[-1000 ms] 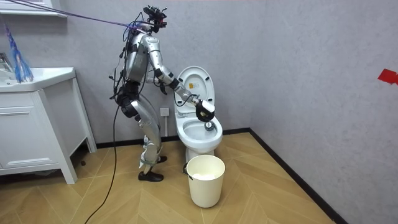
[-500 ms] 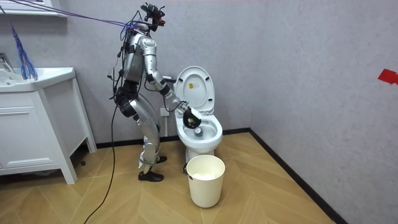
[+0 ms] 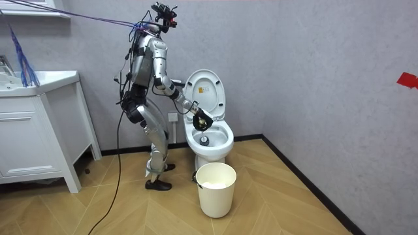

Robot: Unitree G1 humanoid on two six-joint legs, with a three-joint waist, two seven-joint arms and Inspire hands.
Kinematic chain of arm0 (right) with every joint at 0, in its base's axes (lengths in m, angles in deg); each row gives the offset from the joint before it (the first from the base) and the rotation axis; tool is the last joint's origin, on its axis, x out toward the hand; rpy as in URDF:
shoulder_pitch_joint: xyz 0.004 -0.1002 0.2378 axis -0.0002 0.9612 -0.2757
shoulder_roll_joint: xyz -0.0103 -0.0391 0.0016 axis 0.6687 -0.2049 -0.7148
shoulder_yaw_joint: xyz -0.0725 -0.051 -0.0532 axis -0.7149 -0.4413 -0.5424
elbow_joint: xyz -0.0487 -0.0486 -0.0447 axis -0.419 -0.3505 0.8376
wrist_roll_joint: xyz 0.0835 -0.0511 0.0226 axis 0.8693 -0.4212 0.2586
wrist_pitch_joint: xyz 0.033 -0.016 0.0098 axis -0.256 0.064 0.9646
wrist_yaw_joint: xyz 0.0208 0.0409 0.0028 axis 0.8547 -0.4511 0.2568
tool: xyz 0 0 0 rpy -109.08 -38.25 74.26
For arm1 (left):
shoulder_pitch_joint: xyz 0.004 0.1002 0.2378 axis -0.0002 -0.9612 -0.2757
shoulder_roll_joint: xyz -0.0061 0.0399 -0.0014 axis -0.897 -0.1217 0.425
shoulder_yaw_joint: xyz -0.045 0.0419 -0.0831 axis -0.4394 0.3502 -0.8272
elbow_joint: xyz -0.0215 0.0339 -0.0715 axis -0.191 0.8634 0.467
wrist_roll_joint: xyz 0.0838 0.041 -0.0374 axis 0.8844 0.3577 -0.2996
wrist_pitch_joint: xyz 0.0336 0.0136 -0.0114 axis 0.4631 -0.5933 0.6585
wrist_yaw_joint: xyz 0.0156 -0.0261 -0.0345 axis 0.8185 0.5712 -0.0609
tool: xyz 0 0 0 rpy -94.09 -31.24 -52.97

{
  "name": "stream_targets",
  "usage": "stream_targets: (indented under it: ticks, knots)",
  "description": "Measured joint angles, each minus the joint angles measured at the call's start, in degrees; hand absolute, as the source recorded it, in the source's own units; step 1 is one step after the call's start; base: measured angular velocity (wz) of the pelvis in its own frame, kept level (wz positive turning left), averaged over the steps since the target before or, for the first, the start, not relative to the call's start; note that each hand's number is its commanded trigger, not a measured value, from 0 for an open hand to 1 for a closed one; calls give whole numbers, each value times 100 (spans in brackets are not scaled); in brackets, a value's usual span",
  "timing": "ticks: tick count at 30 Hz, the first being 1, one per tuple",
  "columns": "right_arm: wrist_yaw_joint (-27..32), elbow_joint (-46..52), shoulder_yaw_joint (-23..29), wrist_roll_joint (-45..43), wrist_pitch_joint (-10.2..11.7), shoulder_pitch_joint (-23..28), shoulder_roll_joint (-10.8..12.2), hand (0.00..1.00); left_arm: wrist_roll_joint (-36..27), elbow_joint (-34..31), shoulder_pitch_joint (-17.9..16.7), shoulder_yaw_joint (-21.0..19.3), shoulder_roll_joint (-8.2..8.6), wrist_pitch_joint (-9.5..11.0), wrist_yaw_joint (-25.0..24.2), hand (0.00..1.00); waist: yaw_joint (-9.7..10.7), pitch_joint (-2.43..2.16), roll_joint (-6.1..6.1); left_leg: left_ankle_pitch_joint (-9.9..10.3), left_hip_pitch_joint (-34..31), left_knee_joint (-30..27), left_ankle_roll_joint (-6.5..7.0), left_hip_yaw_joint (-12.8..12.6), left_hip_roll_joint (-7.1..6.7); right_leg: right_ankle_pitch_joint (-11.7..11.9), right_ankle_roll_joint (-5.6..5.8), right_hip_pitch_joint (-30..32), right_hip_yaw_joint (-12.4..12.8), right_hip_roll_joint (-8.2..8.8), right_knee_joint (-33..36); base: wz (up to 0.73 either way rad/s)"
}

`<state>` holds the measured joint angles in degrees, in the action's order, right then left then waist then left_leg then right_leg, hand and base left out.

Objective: Brush toilet

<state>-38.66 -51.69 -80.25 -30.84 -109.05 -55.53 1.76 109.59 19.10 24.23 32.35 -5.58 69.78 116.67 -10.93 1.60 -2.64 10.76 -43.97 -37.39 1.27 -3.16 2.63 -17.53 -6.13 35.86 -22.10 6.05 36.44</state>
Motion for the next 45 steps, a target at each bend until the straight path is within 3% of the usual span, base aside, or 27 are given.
stream_targets:
  ticks: [3, 8, 10, 13, 20, 24, 28, 31, 35, 38, 41, 43, 45]
  knots:
    - [-228, -2, 34, -202, 2, 171, 163, 100, -104, 149, -31, 0, 43, 59, -66, 0, 126, -21, 143, 0, 379, 196, -2, -6, -45, -17, 40, -348, -6, 7, -141, 7]
    - [-566, 3, 29, -246, 41, 463, 240, 100, -214, 432, -48, 82, 66, 169, -282, 0, 143, -43, 290, 3, 1068, 605, -12, -5, -55, 18, 136, -998, 21, -26, -479, 2]
    - [-675, -1, 77, -307, 168, 619, 266, 100, -220, 514, -107, 80, 81, 206, -337, 0, 152, -42, 418, 1, 1370, 762, -13, -40, -131, -3, 180, -1232, 90, -16, -547, 0]
    - [-701, -47, 246, -370, 321, 905, 322, 100, -215, 542, -215, -33, 241, 249, -393, 0, 191, -53, 449, 5, 1649, 890, -13, -51, -137, 25, 220, -1568, 65, -58, -763, 5]
    - [-567, -73, 667, -397, 664, 1752, 464, 100, -215, 386, -845, -321, 513, 339, -599, 0, 295, -80, 438, 55, 2542, 1320, -31, 36, -238, 69, 343, -2549, -28, -120, -1415, 6]
    - [-541, -73, 922, -446, 739, 2163, 762, 100, -222, -130, -1481, -443, 754, 353, -747, 0, 281, -103, 480, 55, 3049, 1516, -31, 13, -291, 103, 411, -3133, -18, -147, -1805, -1]
    - [-452, -111, 1035, -456, 949, 2275, 978, 100, -358, -487, -1780, -602, 944, 513, -847, 0, 278, -122, 568, 55, 3366, 1660, -31, 22, -313, 112, 426, -3492, -30, -182, -2015, 2]
    - [-444, -291, 1133, -401, 1170, 2295, 1131, 100, -726, -958, -2021, -777, 1017, 697, -960, 0, 297, -140, 680, 55, 3657, 1798, -31, 94, -340, 115, 432, -3827, -137, -210, -2281, 14]
    - [-439, -643, 1419, -44, 1371, 2254, 1275, 100, -1614, -1037, -2141, -1007, 1342, 986, -1058, 0, 204, -131, 733, 68, 3832, 1808, -54, 189, -347, 119, 435, -4075, -190, -242, -2384, 6]
    - [-372, -820, 1504, 212, 1415, 2277, 1320, 100, -2721, -856, -2371, -1173, 1436, 1103, -1141, 0, 87, -116, 760, 79, 3859, 1812, -70, 194, -332, 120, 433, -4094, -178, -259, -2383, -4]
    - [-214, -1290, 1718, 427, 1536, 2265, 1441, 100, -3532, -321, -2463, -1434, 1611, 1524, -1340, 0, -62, -98, 815, 82, 3971, 1934, -74, 180, -330, 121, 433, -4136, -150, -259, -2385, -2]
    - [-97, -1559, 1844, 723, 1568, 2267, 1513, 100, -4111, 216, -2468, -1626, 1731, 1482, -1517, 0, -61, -106, 796, 120, 4084, 2011, -132, 188, -329, 120, 433, -4213, -154, -259, -2389, 0]
    - [4, -1684, 1925, 1090, 1597, 2281, 1604, 100, -4924, 579, -2620, -1879, 1833, 1281, -1722, 0, -25, -102, 810, 140, 4105, 2014, -156, 186, -330, 122, 436, -4227, -166, -253, -2391, 0]
